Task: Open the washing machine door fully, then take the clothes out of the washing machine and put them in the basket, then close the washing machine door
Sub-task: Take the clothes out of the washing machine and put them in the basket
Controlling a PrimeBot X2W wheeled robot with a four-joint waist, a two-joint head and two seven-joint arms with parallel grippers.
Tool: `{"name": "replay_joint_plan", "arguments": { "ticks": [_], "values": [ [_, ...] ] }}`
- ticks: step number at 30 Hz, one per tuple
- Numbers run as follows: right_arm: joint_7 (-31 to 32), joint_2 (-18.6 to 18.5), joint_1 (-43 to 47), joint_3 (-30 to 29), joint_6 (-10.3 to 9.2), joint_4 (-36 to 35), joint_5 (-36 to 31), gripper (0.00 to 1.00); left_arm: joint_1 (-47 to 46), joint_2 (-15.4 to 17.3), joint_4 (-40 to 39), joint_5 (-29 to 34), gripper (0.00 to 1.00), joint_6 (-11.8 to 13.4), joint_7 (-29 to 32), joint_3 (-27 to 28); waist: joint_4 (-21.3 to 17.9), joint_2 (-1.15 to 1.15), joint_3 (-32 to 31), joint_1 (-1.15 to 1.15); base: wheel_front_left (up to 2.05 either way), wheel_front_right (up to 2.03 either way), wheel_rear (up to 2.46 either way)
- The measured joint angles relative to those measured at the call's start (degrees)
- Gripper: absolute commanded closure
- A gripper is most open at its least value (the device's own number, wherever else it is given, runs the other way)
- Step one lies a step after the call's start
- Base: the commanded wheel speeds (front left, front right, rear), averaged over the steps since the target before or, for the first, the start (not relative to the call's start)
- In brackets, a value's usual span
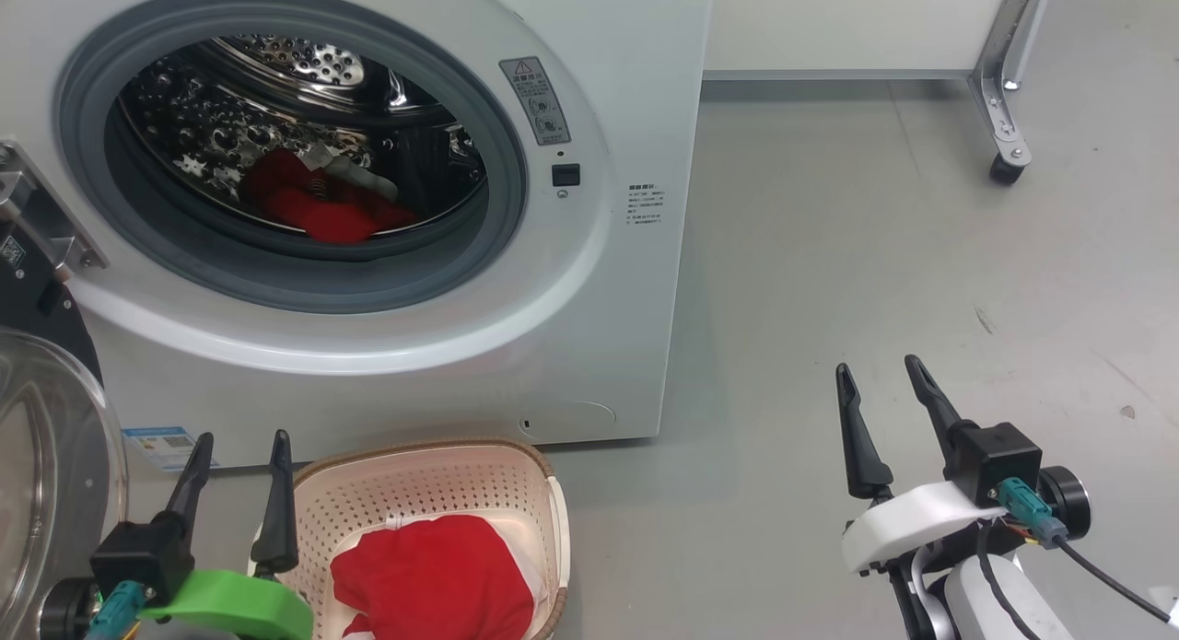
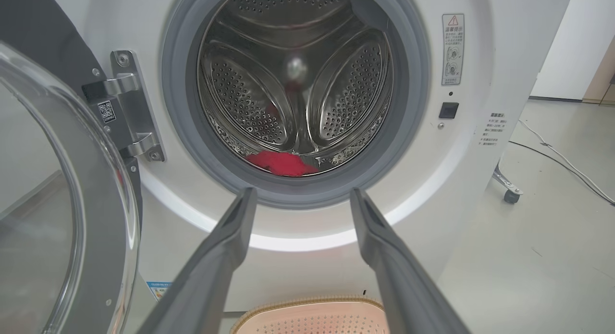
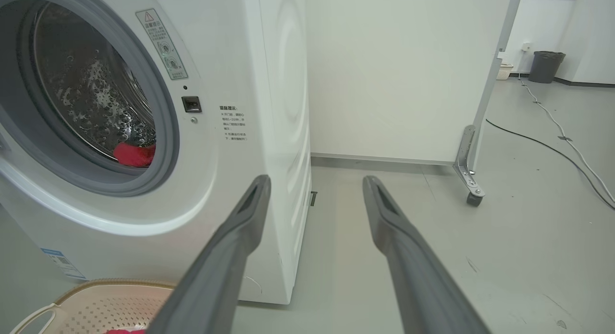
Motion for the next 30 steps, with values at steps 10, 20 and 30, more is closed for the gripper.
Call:
{"name": "replay_joint_plan", "arguments": {
  "ticks": [10, 20, 30],
  "values": [
    [0.0, 0.01, 0.48, -0.18, 0.15, -0.42, -0.02, 0.0, 1.34, -0.54, -1.83, 1.01, 0.0, -0.07, 0.0, -0.31, -0.03, 0.0, 0.38, 0.0, 0.0, 0.0, 0.0],
    [0.0, 0.05, 0.6, -0.01, 0.48, -0.78, -0.22, 0.0, 1.93, -1.13, -1.35, -0.11, 0.0, -0.65, 0.0, -0.55, 0.01, 0.0, 3.03, 0.0, 0.0, 0.0, 0.0],
    [0.0, 0.2, 0.46, 1.3, 0.47, -0.96, -1.04, 0.0, 1.69, -1.25, 2.64, -2.71, 0.0, -1.86, 0.0, -1.75, -0.14, 0.0, 7.93, 0.0, 0.0, 0.0, 0.0]
  ]
}}
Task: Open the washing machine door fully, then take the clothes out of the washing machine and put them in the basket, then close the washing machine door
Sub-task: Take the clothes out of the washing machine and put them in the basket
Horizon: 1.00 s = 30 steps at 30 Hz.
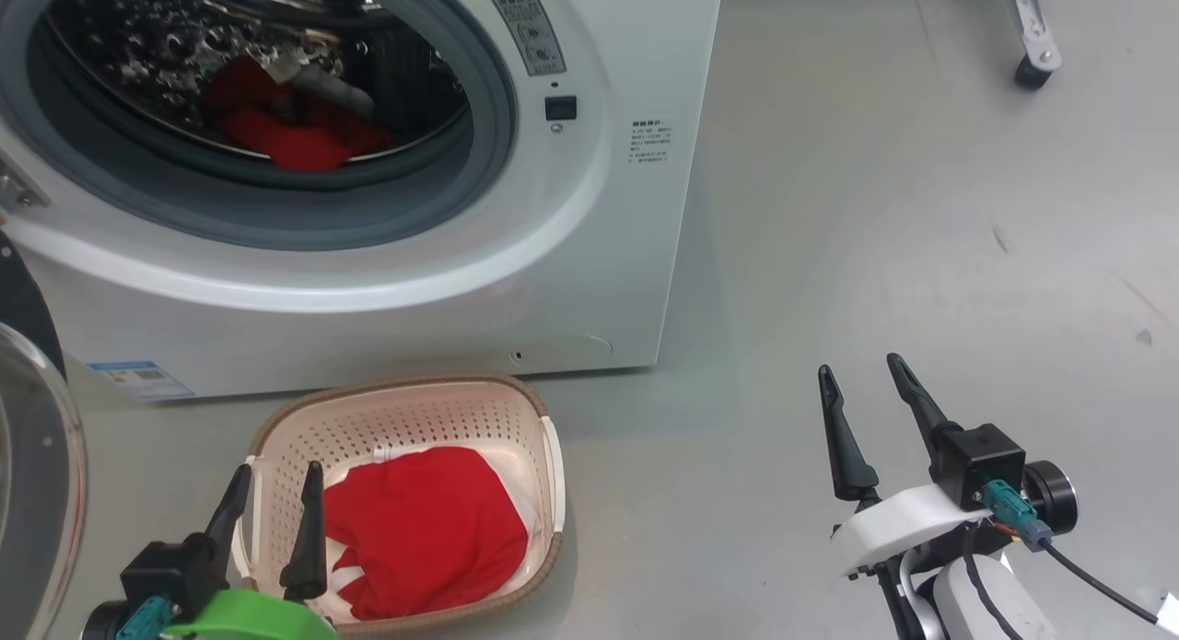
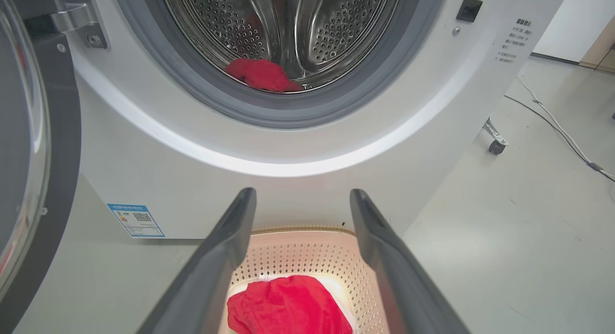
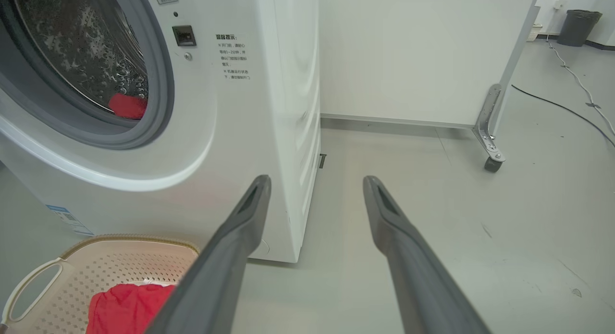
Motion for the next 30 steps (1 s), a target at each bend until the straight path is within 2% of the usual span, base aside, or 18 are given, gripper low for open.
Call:
{"name": "replay_joint_plan", "arguments": {
  "ticks": [13, 23, 30],
  "values": [
    [0.0, 0.03, -3.87, 1.55, -0.53, -1.24, -1.44, 0.0, -13.29, 0.31, 3.24, -0.65, 0.0, -0.64, 1.01, -0.89, -0.86, 0.0, 9.03, 0.0, 0.0, 0.0, 0.0],
    [0.0, 0.0, -7.29, 3.83, -0.78, -2.19, -1.55, 0.0, -30.64, 5.59, 3.6, 0.55, 0.0, -1.01, 5.57, -0.92, -2.22, 0.0, 15.86, 0.0, 0.0, 0.0, 0.0],
    [0.0, 0.0, -9.51, 6.44, -1.59, -3.08, 0.69, 0.0, -41.23, 7.55, 5.3, 0.25, 0.0, -1.01, 9.43, 0.4, -3.78, 0.0, 20.0, 0.0, 0.0, 0.0, 0.0]
  ]
}}
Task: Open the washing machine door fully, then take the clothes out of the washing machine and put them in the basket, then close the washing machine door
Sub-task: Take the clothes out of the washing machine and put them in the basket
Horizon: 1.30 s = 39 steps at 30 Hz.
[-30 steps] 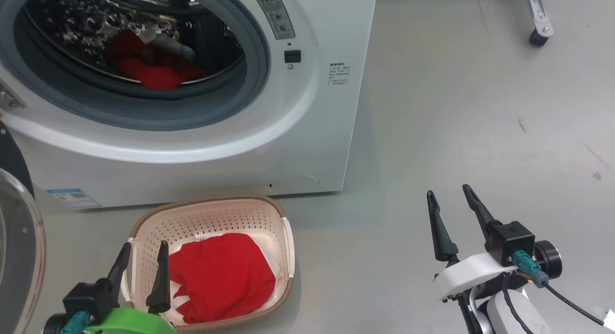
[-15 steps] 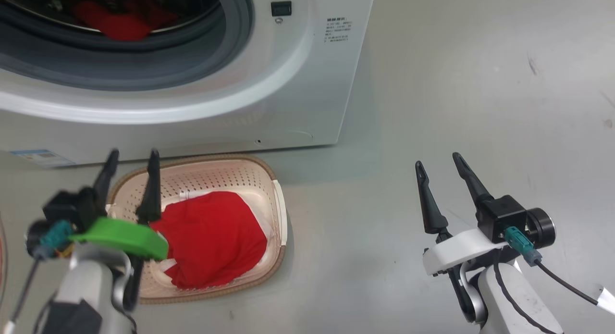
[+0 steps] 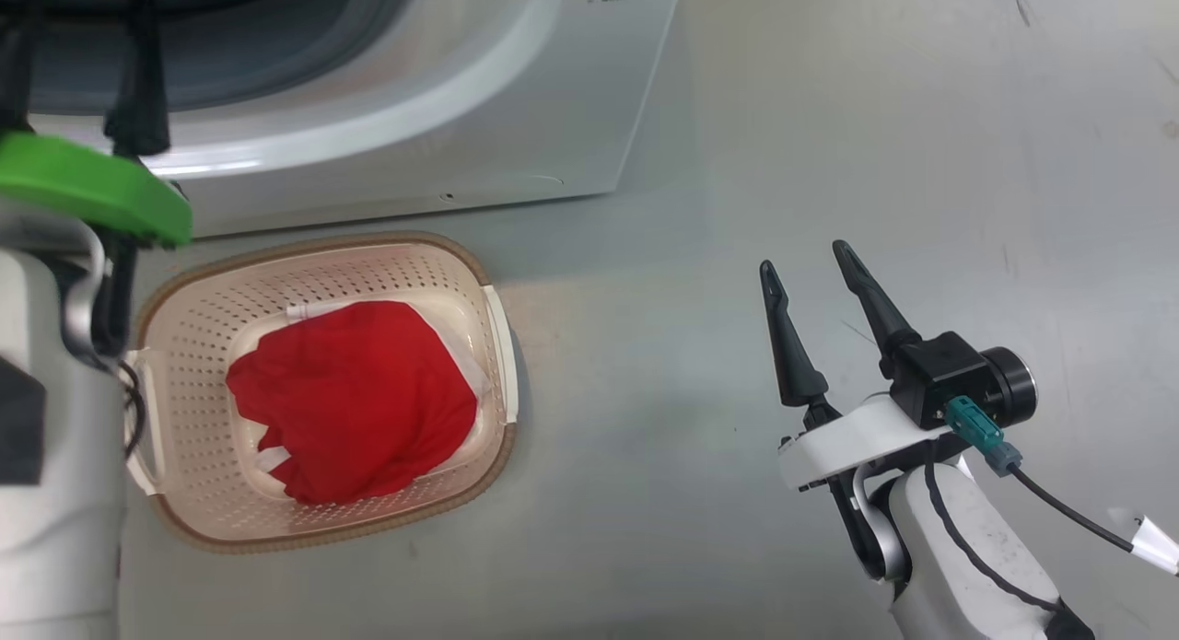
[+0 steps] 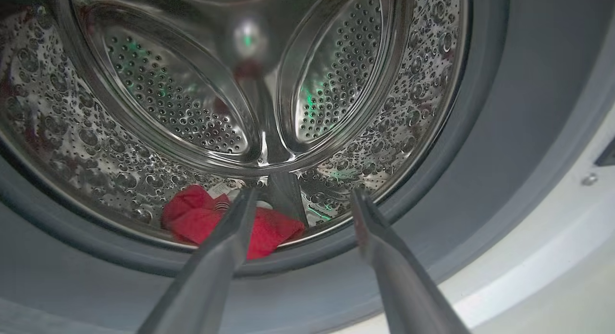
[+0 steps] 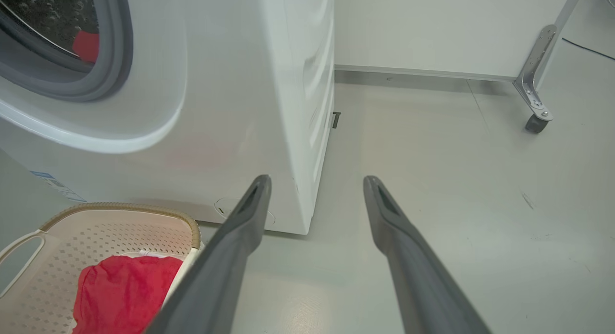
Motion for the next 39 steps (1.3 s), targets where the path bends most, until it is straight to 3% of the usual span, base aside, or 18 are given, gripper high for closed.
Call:
{"name": "replay_joint_plan", "arguments": {
  "ticks": [9, 25, 39],
  "values": [
    [0.0, -0.04, -2.13, 2.55, -1.0, -1.43, 1.94, 0.0, -9.12, 1.69, 4.01, -1.15, 0.0, 0.13, 4.08, 2.12, -2.58, 0.0, 4.03, 0.0, 0.0, 0.0, 0.0],
    [0.0, -0.02, -5.31, 7.14, -2.1, -3.75, 6.57, 0.0, -21.16, 10.67, 13.16, 1.55, 0.0, 3.35, 13.23, 4.47, -8.85, 0.0, 11.85, 0.01, 0.0, 0.0, 0.0],
    [0.0, 0.0, -6.15, 7.62, -2.59, -3.81, 7.27, 0.0, -24.9, 11.7, 20.34, 2.94, 0.0, 8.26, 16.05, 5.83, -11.14, 0.0, 15.1, 0.0, 0.0, 0.0, 0.0]
  ]
}}
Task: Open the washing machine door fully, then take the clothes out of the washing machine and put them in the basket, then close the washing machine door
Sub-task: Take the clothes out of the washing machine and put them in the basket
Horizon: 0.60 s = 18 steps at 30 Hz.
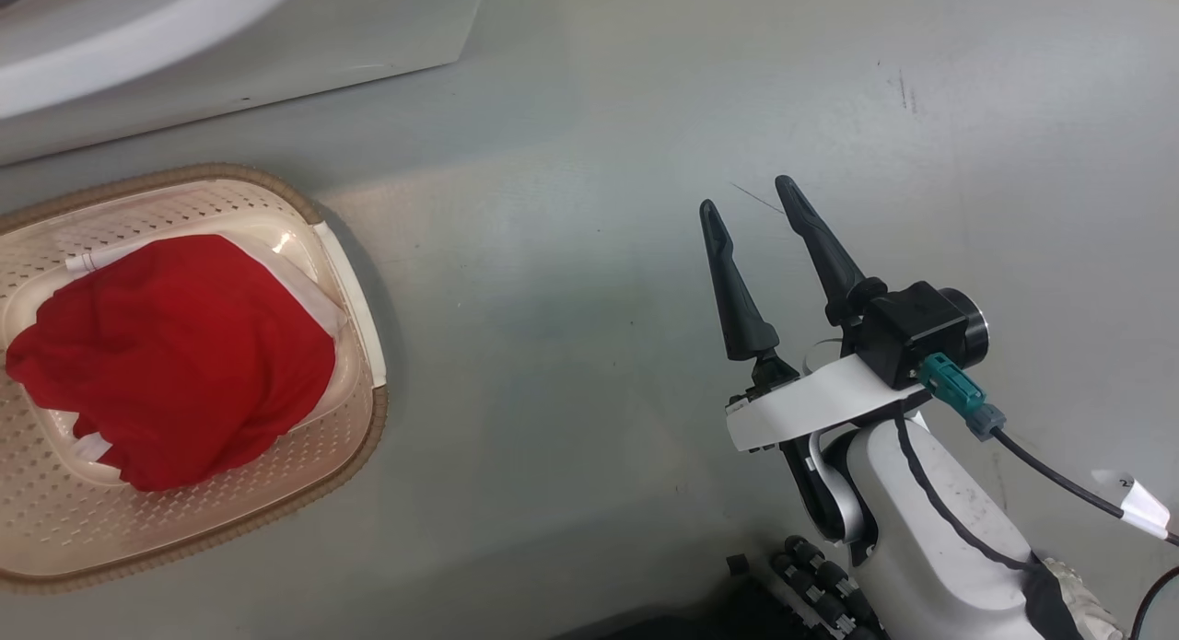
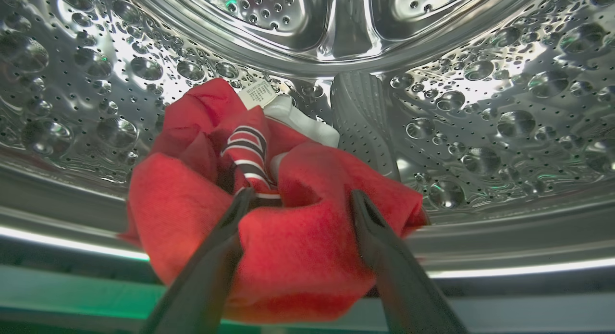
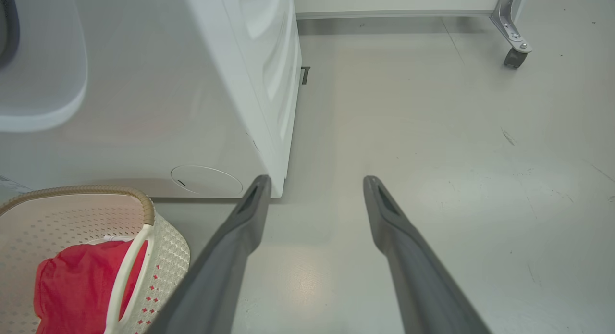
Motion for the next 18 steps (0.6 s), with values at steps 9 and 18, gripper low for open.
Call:
{"name": "replay_joint_plan", "arguments": {
  "ticks": [9, 18],
  "values": [
    [0.0, 0.01, -1.3, -0.31, -0.02, 0.29, 0.0, 0.0, -1.51, -1.02, 2.58, 0.0, 1.0, 1.1, -0.14, -0.14, 0.55, 0.0, 0.21, 0.0, 0.0, 0.0, 0.0],
    [0.0, 0.0, -1.98, -1.48, -0.44, 1.77, -0.14, 0.0, -0.86, -4.59, 5.78, -0.35, 1.0, 1.07, -5.0, -0.7, 1.89, 0.0, -2.23, 0.0, 0.0, 0.0, 0.0]
  ]
}}
